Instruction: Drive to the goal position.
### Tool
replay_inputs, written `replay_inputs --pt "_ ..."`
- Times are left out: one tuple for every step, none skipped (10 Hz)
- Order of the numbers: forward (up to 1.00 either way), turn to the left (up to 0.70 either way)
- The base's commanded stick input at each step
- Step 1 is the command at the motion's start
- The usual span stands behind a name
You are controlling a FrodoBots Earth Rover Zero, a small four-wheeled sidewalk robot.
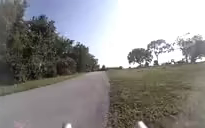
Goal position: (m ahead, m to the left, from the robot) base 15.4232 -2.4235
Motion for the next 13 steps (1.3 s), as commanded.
replay_inputs --pt "1.00 0.00" --pt "1.00 0.00" --pt "1.00 0.00" --pt "1.00 0.00" --pt "1.00 0.00" --pt "1.00 0.00" --pt "1.00 0.00" --pt "1.00 0.00" --pt "1.00 0.00" --pt "1.00 0.00" --pt "1.00 0.00" --pt "1.00 0.00" --pt "1.00 0.00"
